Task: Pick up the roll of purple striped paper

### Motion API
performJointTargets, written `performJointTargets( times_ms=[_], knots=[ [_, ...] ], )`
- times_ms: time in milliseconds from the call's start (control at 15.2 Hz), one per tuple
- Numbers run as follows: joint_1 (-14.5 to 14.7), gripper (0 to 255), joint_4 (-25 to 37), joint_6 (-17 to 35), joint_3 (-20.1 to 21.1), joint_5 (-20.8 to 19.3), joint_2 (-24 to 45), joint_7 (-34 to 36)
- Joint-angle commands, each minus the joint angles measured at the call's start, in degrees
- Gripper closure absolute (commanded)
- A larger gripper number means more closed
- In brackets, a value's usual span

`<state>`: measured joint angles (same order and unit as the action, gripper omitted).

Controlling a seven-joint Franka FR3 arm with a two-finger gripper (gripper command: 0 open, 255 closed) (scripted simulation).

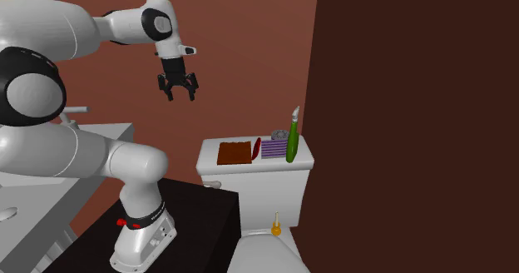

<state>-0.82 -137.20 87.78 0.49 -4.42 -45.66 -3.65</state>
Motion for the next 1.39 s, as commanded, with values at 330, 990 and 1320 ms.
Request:
performJointTargets(
  times_ms=[330,990,1320],
  knots=[
    [-3.0,0,-1.1,6.5,-5.2,-3.1,4.5,-2.6],
    [-8.0,0,1.2,19.2,-15.6,-6.5,17.5,-7.8],
    [-9.7,0,4.5,24.8,-20.8,-5.9,25.6,-11.0]
  ],
)
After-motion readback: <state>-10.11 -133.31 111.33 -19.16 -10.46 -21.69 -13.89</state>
